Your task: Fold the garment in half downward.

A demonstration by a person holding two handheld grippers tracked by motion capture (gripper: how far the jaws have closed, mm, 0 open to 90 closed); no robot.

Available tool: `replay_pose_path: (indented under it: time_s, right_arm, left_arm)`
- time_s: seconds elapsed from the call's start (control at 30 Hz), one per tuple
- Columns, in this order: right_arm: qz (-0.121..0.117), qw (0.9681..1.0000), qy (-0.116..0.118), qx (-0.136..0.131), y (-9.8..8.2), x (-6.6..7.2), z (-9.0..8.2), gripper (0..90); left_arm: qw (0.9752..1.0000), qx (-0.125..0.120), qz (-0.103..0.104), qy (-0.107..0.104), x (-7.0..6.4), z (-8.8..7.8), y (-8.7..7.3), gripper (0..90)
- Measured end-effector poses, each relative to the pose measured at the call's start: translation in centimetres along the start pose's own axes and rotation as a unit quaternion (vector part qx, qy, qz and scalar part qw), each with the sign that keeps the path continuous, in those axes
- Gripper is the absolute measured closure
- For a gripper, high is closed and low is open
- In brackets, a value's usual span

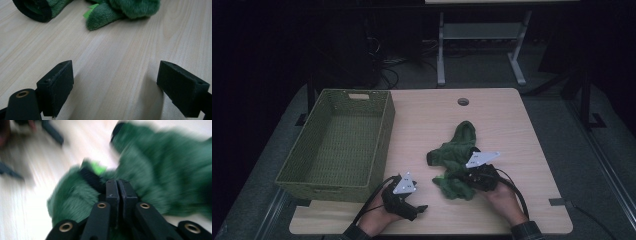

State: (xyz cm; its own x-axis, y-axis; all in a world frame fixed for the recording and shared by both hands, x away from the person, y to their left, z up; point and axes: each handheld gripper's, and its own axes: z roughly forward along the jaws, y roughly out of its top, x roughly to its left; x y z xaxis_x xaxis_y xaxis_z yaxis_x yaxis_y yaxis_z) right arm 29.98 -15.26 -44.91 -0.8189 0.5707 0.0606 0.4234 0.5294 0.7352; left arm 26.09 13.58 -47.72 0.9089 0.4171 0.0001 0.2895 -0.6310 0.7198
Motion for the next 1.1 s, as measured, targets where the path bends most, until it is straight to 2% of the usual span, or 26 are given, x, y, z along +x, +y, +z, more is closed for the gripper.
replay_pose_path:
  time_s: [0.07,0.13,0.23,0.47,0.53,0.57,0.6,0.7,0.83,0.93,1.1]
  right_arm:
    - [0.010,0.9992,-0.006,-0.037,0.4,-0.3,-1.4,85.1]
    - [0.017,0.9980,-0.013,-0.059,0.5,-0.6,-2.5,85.2]
    - [0.029,0.9964,0.003,-0.080,0.5,-0.7,-3.8,88.6]
    - [0.029,0.9976,0.005,-0.062,-0.8,-0.1,-4.5,90.0]
    - [0.032,0.9975,0.003,-0.063,-1.0,-0.3,-4.7,90.0]
    - [0.034,0.9974,0.000,-0.063,-1.0,-0.4,-4.7,90.0]
    - [0.037,0.9974,0.000,-0.062,-1.1,-0.6,-4.9,90.0]
    - [0.045,0.9971,-0.005,-0.061,-1.3,-1.2,-5.0,90.0]
    - [0.047,0.9969,-0.014,-0.062,-1.3,-1.7,-5.3,90.0]
    - [0.051,0.9961,-0.020,-0.069,-1.2,-2.2,-5.6,89.8]
    - [0.057,0.9955,-0.027,-0.072,-0.7,-2.9,-6.1,84.3]
  left_arm:
    - [1.0000,0.000,-0.001,0.000,0.0,0.0,0.0,13.3]
    - [1.0000,-0.002,-0.002,0.000,0.0,0.0,0.0,13.3]
    - [1.0000,-0.002,-0.002,0.000,0.0,0.0,0.0,13.2]
    - [1.0000,0.000,-0.002,-0.002,-0.1,0.1,0.0,12.6]
    - [1.0000,0.001,0.000,-0.002,0.0,0.2,0.1,12.6]
    - [1.0000,0.000,-0.005,0.000,-0.1,0.3,0.2,12.7]
    - [1.0000,0.006,-0.002,0.001,0.0,0.3,0.4,13.0]
    - [0.9998,0.013,-0.013,-0.001,0.2,0.4,0.9,14.4]
    - [0.9994,0.001,-0.032,-0.015,0.3,0.6,1.5,18.6]
    - [0.9993,-0.003,-0.030,-0.021,0.5,0.6,2.2,19.0]
    - [0.9991,-0.017,-0.020,-0.033,0.6,0.2,3.8,20.7]
